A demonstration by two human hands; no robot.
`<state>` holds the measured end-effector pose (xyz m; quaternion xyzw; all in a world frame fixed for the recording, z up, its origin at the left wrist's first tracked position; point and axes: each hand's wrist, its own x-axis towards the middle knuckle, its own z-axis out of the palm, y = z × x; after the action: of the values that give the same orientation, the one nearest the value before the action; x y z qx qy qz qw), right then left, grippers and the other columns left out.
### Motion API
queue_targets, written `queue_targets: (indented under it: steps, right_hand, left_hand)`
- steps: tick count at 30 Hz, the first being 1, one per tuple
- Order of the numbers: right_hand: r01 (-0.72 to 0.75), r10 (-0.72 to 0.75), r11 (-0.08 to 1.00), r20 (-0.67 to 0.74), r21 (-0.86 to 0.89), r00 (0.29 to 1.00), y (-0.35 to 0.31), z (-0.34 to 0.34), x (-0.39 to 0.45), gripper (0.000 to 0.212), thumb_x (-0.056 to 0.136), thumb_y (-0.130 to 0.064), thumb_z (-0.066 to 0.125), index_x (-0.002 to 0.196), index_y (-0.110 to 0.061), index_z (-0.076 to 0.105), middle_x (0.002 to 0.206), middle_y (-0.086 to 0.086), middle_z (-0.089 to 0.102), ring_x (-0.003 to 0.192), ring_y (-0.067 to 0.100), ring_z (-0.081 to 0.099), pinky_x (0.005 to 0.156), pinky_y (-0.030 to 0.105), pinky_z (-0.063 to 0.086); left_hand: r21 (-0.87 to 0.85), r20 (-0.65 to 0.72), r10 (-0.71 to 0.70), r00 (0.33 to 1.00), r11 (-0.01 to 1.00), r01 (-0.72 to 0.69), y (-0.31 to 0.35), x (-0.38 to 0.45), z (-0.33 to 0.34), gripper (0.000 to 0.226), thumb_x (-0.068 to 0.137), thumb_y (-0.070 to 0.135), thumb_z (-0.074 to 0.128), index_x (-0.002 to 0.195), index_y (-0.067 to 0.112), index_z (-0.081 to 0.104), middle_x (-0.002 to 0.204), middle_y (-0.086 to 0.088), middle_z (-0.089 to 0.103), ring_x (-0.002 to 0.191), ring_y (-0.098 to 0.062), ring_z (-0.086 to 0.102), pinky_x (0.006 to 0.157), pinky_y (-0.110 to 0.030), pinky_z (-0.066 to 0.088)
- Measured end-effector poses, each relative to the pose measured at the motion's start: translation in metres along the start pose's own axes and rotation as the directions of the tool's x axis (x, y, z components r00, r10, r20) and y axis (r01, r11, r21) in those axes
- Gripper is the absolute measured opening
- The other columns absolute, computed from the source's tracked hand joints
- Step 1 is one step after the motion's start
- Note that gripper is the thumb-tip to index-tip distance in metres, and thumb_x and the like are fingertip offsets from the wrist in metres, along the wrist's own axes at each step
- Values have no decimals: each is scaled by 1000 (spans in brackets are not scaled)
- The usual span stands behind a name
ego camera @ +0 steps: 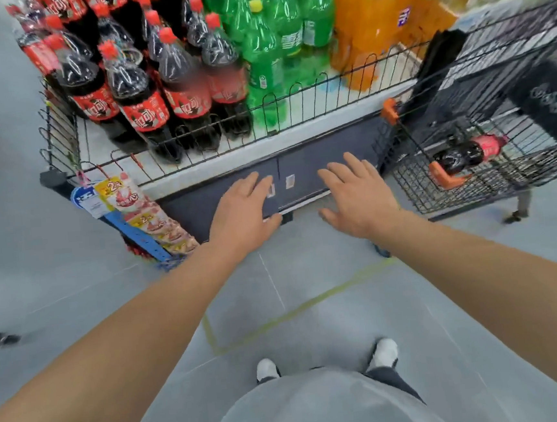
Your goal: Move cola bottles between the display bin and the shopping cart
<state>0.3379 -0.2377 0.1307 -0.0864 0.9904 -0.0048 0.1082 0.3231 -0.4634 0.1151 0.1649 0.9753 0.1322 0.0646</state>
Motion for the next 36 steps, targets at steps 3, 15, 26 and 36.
queue_targets:
  steps: [3, 15, 26, 36]
  right_hand:
    - [-75, 75, 997, 8, 19, 997, 68, 13, -21, 77, 102, -54, 48, 163, -19, 16, 170, 2, 17, 159, 31, -2, 128, 47, 4]
    - [-276, 271, 958, 66, 79, 960, 329, 24, -68, 76, 100, -51, 51, 162, -19, 19, 168, 4, 21, 159, 33, 3, 128, 49, 6]
    - [-395, 388, 916, 101, 69, 916, 471, 7, 42, 76, 102, -55, 48, 162, -19, 18, 169, 5, 22, 159, 32, 5, 129, 50, 8]
    - [-521, 493, 843, 195, 135, 848, 556, 12, 128, 76, 99, -56, 51, 161, -22, 23, 166, 1, 29, 159, 31, 8, 129, 50, 11]
  left_hand:
    - [-13, 25, 45, 999, 999, -44, 63, 25, 24, 74, 96, 41, 61, 158, 19, 27, 165, -9, 22, 151, -28, 22, 123, -37, 18]
    - [-27, 107, 206, 973, 979, -204, 299, 153, 89, 75, 97, 44, 58, 159, 21, 23, 166, -9, 19, 152, -30, 20, 124, -40, 18]
    - [-53, 151, 348, 925, 938, -344, 381, 333, 111, 75, 98, 44, 58, 159, 18, 22, 165, -12, 21, 150, -32, 22, 122, -45, 24]
    - [-93, 235, 397, 887, 918, -386, 409, 485, 122, 74, 98, 44, 56, 159, 18, 22, 165, -10, 19, 150, -30, 21, 122, -42, 21]
